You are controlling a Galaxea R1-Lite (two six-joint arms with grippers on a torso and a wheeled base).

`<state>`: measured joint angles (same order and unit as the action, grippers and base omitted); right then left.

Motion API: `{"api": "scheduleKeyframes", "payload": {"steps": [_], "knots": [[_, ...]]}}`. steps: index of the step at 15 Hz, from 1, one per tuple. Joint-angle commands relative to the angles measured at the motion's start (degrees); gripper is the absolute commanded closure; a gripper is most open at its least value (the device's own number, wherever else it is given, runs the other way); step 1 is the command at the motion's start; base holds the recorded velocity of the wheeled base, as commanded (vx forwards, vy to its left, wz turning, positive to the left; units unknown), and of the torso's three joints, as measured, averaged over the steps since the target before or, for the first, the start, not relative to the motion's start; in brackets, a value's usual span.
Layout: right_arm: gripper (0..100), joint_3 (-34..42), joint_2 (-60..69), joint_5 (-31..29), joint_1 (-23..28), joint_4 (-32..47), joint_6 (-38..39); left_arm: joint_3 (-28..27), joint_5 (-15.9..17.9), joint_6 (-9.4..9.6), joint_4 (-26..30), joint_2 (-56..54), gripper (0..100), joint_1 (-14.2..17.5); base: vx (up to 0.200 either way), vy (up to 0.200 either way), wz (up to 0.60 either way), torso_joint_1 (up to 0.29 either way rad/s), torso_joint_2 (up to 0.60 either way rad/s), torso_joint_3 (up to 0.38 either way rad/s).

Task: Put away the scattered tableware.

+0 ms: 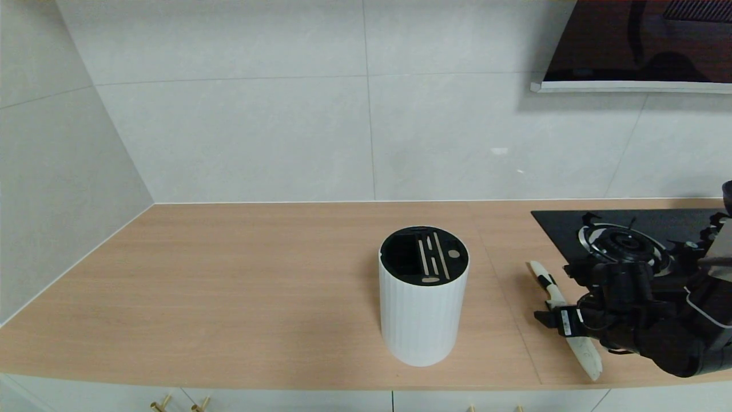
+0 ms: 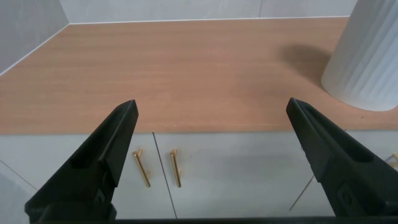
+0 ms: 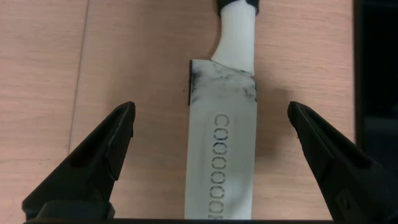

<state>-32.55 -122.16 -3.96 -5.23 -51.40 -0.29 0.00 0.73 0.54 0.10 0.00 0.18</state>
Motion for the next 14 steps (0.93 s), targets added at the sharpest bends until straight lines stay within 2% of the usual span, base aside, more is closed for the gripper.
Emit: {"api": "scheduleKeyframes", "payload": {"steps": [1, 14], "knots": [[0, -0.2, -0.2, 0.0, 0.0, 0.0, 0.0, 0.0, 0.0, -0.01, 0.0, 0.1, 0, 0.0, 0.000, 0.000, 0.00, 0.000, 0.00, 0.000], [0, -2.3, -2.6, -0.2, 1.3, -1.6, 0.1, 0.0, 0.0, -0.01, 0.0, 0.1, 0, 0.0, 0.000, 0.000, 0.00, 0.000, 0.00, 0.000]]}}
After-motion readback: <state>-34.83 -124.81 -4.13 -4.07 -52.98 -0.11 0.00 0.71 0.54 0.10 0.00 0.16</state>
